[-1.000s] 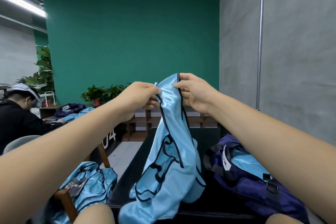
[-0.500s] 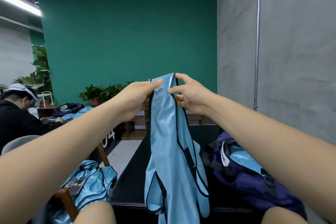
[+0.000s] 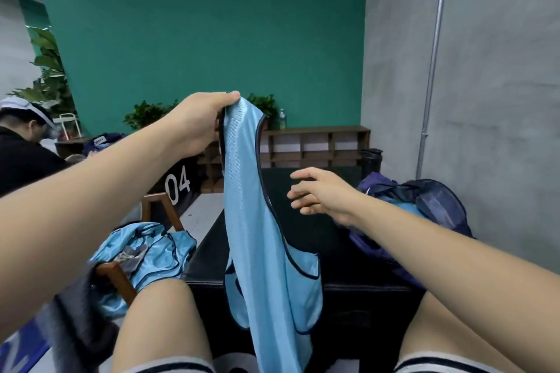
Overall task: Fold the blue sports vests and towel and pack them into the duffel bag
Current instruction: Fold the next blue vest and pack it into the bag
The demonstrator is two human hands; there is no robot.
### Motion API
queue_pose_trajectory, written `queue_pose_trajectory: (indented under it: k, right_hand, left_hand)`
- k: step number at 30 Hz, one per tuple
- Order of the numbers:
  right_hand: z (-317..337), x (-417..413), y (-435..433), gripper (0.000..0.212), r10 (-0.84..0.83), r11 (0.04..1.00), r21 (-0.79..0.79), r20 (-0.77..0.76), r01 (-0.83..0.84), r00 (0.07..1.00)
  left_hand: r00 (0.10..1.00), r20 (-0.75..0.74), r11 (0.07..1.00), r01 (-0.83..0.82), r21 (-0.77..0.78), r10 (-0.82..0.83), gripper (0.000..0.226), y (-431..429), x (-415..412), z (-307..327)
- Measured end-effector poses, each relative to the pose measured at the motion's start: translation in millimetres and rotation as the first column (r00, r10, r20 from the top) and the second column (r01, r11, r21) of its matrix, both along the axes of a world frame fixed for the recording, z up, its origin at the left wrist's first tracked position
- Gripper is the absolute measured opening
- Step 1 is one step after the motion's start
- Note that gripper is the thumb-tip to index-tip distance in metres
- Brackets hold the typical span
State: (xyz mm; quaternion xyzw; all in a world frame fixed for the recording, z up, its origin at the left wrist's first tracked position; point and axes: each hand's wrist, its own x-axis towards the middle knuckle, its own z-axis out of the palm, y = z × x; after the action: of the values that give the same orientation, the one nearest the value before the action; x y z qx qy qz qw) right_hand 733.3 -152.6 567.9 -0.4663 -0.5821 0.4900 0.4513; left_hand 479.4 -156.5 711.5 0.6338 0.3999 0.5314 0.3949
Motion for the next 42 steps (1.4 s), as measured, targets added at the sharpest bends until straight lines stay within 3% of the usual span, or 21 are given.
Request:
queue_pose_trajectory:
  k: [4,9,13,16,18,21,23,30,33,42]
  right_hand:
    - [-76.3,11.6,4.1,0.020,-0.081,0.993,-0.074,0.119,0.090,0.990]
    - [-157.0,19.5,5.0,0.002,-0.085,0.967,-0.197,0.358,0.164,0.930]
    - [-173.5,12.8,-4.4,0.056,-0.115,0.965,-0.170,0.403,0.198,0.908]
    - [-168.8,0.8,-25.2,0.073,-0.012,0.987,-0.134,0.483,0.088,0.875]
    - [-173.5,-7.5,-36.6,0.067,0.001,0.997,-0.056,0.644,0.045,0.765]
    - [-181.4,-11.5,-39.2,0.033,-0.019,1.000,0.009,0.737,0.018,0.676]
    - [-175.0,-7.1,-35.9,0.022,-0.062,0.998,0.048,0.745,0.039,0.665]
    - [-87.6,4.6,-18.0,0.025,-0.270,0.959,0.244,0.618,0.146,0.738]
    - [-45.9,5.0,-15.1,0.025,-0.250,0.960,0.255,0.602,0.115,0.758]
    - [53.7,-17.2,-21.9,0.027,-0.304,0.929,0.361,0.615,0.083,0.728]
  left_hand:
    - [0.999,-0.036,0.999,-0.016,-0.033,0.015,0.038,3.9,-9.8,-10.9]
    - [0.998,-0.055,0.999,-0.027,-0.040,0.025,0.029,6.5,-16.4,-16.3]
    - [0.998,-0.064,0.999,-0.020,-0.033,0.018,0.028,8.9,-20.2,-17.5]
    - [0.998,-0.062,1.000,-0.018,-0.022,0.016,0.025,9.4,-20.5,-19.0]
    - [0.998,-0.058,1.000,-0.018,-0.018,0.017,0.025,8.9,-20.5,-19.5]
    - [0.998,-0.057,0.999,-0.028,-0.015,0.027,0.028,7.9,-20.3,-20.2]
    - [0.998,-0.055,0.999,-0.034,-0.013,0.033,0.030,7.2,-20.1,-20.9]
    - [0.995,-0.059,0.995,-0.083,-0.057,0.080,0.043,12.0,-24.5,-37.9]
    - [0.981,-0.159,0.992,-0.121,-0.042,0.113,0.033,8.5,-15.6,-53.6]
    - [0.866,-0.499,0.999,-0.043,0.012,0.044,0.049,-3.5,23.9,-80.2]
